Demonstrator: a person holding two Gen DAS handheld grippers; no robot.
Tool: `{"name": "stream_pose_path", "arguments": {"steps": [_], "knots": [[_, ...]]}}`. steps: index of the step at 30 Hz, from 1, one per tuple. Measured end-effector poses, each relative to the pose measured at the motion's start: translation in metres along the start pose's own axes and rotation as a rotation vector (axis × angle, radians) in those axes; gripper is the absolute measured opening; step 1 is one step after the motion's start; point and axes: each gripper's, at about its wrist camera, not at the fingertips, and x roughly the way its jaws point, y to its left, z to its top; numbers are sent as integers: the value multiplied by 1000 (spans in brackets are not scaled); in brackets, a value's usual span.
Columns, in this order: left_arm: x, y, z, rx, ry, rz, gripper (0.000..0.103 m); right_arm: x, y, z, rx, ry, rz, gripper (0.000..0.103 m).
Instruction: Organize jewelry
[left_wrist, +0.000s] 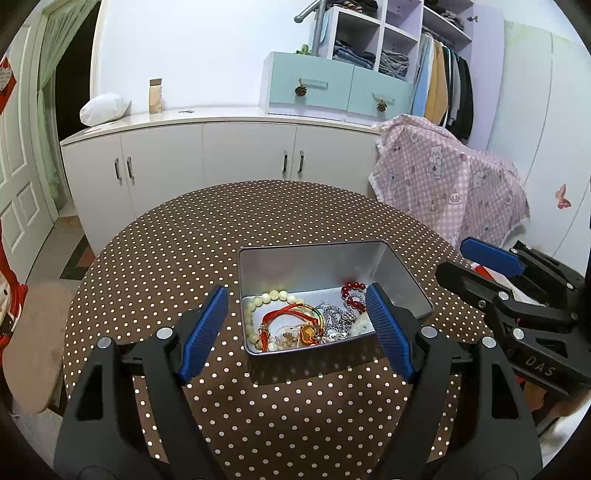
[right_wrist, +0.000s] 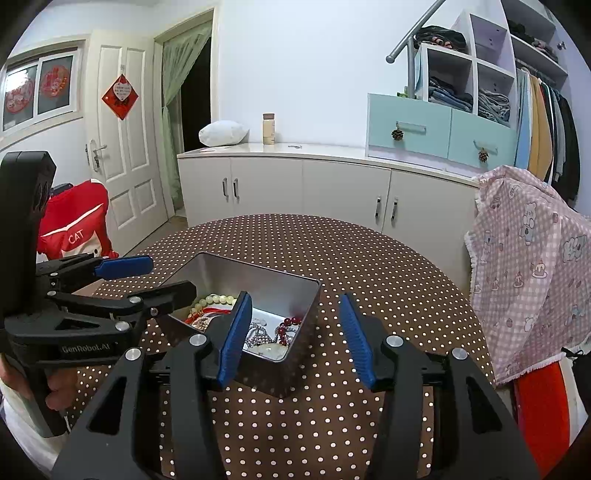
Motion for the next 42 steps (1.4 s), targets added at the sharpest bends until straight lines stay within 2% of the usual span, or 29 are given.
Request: {"name": "stream_pose_path", "arguments": {"steps": [10, 16, 24, 32, 34, 42], "knots": [[-15, 12, 19, -20, 0, -12, 83, -20, -9, 10, 23, -45, -1, 55], [-27, 15, 18, -43, 1, 2, 86, -32, -14, 12, 55, -62, -5, 69], [-51, 5, 13, -10, -33, 21, 91, -49, -13, 9, 78, -82, -17, 88], [-78, -7, 9, 9, -85, 50, 92, -70, -3, 8, 61, -115, -27, 91], [-84, -11, 7, 16, -95, 55, 93, -76, 0, 6, 58, -126, -38, 95], [-103, -31, -1, 53, -136, 96, 95, -100, 9, 3, 47, -166, -55, 95]]}}
